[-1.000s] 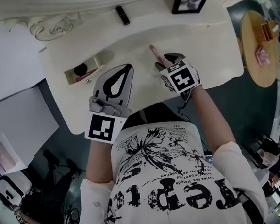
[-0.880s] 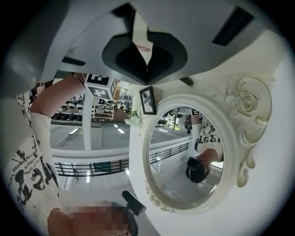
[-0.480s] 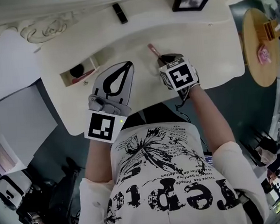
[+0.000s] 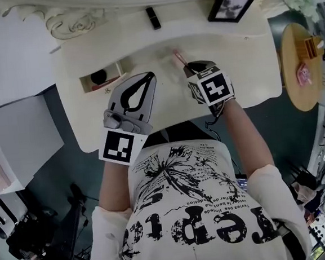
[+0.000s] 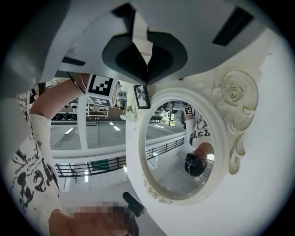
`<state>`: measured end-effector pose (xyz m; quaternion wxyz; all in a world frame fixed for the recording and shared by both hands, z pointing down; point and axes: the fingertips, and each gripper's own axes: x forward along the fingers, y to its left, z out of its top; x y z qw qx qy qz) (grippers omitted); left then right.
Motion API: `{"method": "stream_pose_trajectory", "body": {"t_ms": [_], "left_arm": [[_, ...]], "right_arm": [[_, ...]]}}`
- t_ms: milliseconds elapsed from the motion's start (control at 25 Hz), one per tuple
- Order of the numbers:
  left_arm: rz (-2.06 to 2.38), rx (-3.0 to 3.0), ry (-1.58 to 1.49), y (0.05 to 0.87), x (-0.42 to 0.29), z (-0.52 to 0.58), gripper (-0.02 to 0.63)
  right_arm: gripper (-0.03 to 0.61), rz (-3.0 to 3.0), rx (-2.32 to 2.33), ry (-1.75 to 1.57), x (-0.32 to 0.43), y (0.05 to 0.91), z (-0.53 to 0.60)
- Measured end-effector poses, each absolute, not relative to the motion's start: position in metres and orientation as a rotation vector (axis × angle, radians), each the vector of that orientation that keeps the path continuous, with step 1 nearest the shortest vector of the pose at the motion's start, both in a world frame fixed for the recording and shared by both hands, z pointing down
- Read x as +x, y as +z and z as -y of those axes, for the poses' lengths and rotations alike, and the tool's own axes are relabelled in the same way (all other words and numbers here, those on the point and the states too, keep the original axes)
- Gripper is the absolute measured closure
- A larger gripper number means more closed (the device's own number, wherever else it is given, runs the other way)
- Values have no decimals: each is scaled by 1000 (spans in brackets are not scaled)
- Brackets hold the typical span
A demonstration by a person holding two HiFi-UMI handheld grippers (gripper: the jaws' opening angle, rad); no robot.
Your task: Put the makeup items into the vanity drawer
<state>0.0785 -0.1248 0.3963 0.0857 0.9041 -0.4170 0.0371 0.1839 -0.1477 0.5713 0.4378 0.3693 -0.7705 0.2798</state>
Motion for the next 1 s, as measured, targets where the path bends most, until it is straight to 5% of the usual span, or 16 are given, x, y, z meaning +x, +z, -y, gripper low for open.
{"method": "stream_pose_trajectory", "body": {"t_ms": [1000], "left_arm": [[1862,2368,83,370,-122,58,600]], "right_arm": [[519,2218,225,286,-74,501,125]]}}
